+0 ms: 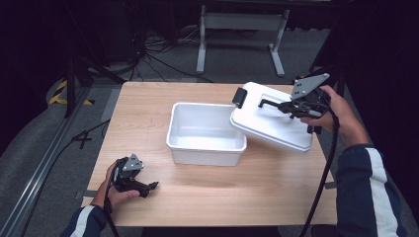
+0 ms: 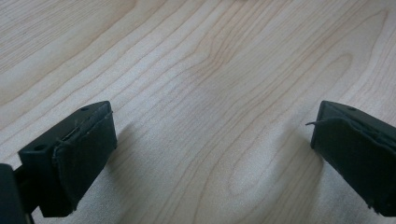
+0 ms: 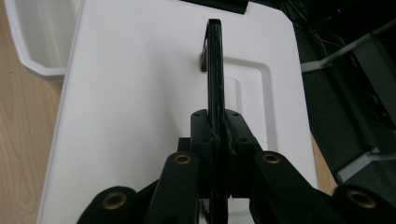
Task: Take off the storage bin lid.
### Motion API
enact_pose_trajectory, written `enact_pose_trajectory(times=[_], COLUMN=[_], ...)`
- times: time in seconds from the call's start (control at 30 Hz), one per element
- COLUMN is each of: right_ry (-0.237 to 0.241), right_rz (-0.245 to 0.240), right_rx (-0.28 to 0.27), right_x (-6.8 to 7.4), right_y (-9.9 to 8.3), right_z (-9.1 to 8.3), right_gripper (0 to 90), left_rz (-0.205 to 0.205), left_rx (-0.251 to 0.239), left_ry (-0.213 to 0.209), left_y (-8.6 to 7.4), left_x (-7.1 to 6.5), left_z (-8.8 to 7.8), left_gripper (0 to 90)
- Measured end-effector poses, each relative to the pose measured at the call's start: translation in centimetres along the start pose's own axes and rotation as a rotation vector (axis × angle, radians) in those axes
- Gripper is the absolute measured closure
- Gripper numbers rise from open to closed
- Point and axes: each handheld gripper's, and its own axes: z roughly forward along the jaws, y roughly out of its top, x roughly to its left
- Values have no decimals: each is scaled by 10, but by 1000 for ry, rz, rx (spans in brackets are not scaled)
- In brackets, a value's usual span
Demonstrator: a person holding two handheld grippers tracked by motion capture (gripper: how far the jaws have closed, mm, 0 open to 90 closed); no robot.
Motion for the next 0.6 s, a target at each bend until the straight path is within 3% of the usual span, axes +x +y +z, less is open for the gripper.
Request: enact_pose_trajectory(times=[0.33, 0.6], right_ry=[-11, -50], right_rz=[20, 70], right_rx=[25, 25], right_x=[-2, -5], right_y=[-21, -40], right_z=[-3, -11], right_gripper=[841, 842], left_rz=[0, 0], left_rx=[1, 1], left_ry=[3, 3], left_y=[0, 0], left_x=[0, 0], left_z=[0, 0], left_gripper=[6, 6])
